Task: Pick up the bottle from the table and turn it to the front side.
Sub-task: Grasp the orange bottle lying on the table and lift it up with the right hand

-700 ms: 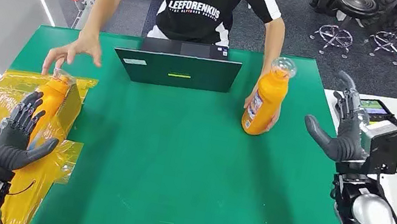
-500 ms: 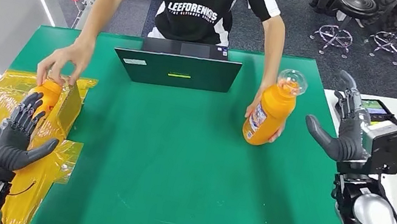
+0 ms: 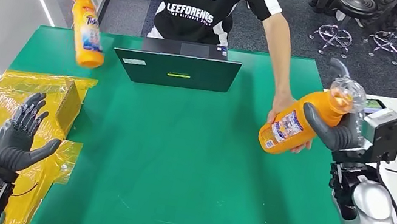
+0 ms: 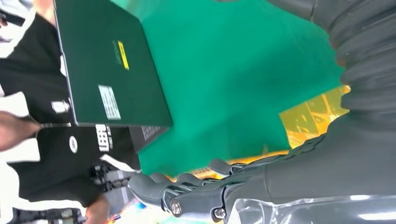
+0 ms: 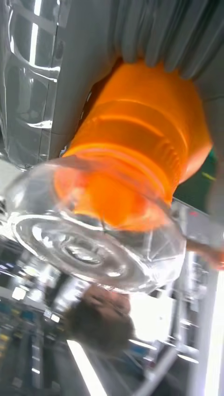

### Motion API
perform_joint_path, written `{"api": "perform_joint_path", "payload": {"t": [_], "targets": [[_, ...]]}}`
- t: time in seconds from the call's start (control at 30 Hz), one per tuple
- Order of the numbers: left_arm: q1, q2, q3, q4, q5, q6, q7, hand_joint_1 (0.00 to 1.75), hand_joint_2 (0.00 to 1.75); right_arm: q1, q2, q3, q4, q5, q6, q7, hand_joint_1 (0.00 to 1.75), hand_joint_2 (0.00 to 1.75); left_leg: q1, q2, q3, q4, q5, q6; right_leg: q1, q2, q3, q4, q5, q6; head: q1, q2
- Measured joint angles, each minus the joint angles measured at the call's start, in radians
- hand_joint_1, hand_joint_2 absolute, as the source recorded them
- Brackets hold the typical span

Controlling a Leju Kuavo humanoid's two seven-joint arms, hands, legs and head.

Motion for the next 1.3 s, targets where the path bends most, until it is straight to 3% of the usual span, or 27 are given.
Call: {"api": "perform_joint_path", "payload": {"t": [0.17, 0.3, 0.4, 0.47, 0.57, 0.6, 0.7, 0.87, 1.03, 1.3], "targets": [[-0.019, -0.009, -0.035, 0.001, -0.010, -0.017, -0.001, 0.00, 1.75, -0.093, 0.005, 0.084, 0.002, -0.006, 0.059, -0.002, 1.60, 1.75, 0.000, 0.001, 0.000, 0.000, 0.000, 0.000, 0.000, 0.001, 0.000, 0.000, 0.001, 0.000, 0.000, 0.000], [-0.060, -0.014, -0.082, 0.023, -0.045, -0.024, -0.010, 0.00, 1.75, -0.209, 0.016, 0.171, 0.010, 0.018, 0.055, 0.015, 1.43, 1.75, 0.000, 0.001, 0.000, 0.000, 0.001, 0.000, 0.000, 0.001, -0.001, 0.001, 0.001, 0.000, 0.000, 0.000], [-0.127, -0.022, -0.150, 0.078, -0.100, -0.034, -0.013, 0.00, 1.75, -0.313, 0.038, 0.255, 0.036, 0.064, 0.040, 0.028, 1.52, 1.75, 0.000, 0.001, 0.000, 0.000, 0.002, 0.000, 0.000, 0.001, 0.000, 0.001, 0.002, -0.001, 0.000, 0.000], [-0.180, -0.040, -0.207, 0.131, -0.112, -0.049, -0.011, 0.00, 1.75, -0.374, 0.064, 0.311, 0.066, 0.057, 0.037, 0.038, 1.48, 1.75, 0.000, 0.000, 0.000, 0.000, 0.003, 0.000, 0.000, 0.000, 0.000, 0.001, 0.003, -0.001, 0.000, 0.000], [-0.276, -0.088, -0.306, 0.235, -0.114, -0.061, -0.010, 0.00, 1.75, -0.461, 0.121, 0.397, 0.127, 0.032, 0.025, 0.047, 0.89, 1.75, 0.000, 0.000, 0.000, 0.000, 0.005, 0.000, 0.000, 0.000, 0.000, 0.001, 0.004, 0.000, 0.000, 0.000], [-0.314, -0.114, -0.347, 0.275, -0.107, -0.065, -0.008, 0.00, 1.75, -0.494, 0.149, 0.433, 0.153, 0.023, 0.019, 0.053, 0.83, 1.75, 0.000, 0.000, 0.000, 0.000, 0.005, 0.000, 0.000, 0.000, -0.001, 0.001, 0.005, 0.000, 0.000, 0.000], [-0.415, -0.202, -0.454, 0.368, -0.051, -0.086, 0.006, 0.00, 1.75, -0.592, 0.246, 0.532, 0.229, -0.014, 0.001, 0.079, 1.24, 1.75, 0.000, -0.001, -0.001, 0.001, 0.006, 0.001, 0.000, 0.000, -0.001, 0.001, 0.005, 0.000, 0.000, 0.000], [-0.515, -0.309, -0.524, 0.421, 0.070, -0.105, 0.035, 0.00, 1.75, -0.705, 0.366, 0.588, 0.301, -0.053, -0.044, 0.117, 1.23, 1.75, 0.000, -0.002, -0.002, 0.001, 0.006, 0.001, 0.000, -0.001, -0.002, 0.001, 0.005, 0.001, 0.000, 0.000], [-0.569, -0.337, -0.533, 0.444, 0.158, -0.105, 0.042, 0.00, 1.75, -0.736, 0.387, 0.594, 0.313, -0.048, -0.052, 0.118, 1.37, 1.75, 0.000, -0.002, -0.002, 0.001, 0.006, 0.001, 0.000, -0.001, -0.002, 0.001, 0.005, 0.001, 0.000, 0.000], [-0.593, -0.345, -0.534, 0.447, 0.211, -0.107, 0.032, 0.00, 1.75, -0.721, 0.388, 0.571, 0.298, -0.061, -0.046, 0.092, 1.42, 1.75, 0.000, -0.001, -0.002, 0.001, 0.006, 0.001, 0.000, -0.001, -0.002, 0.001, 0.005, 0.000, 0.000, 0.000]]}}
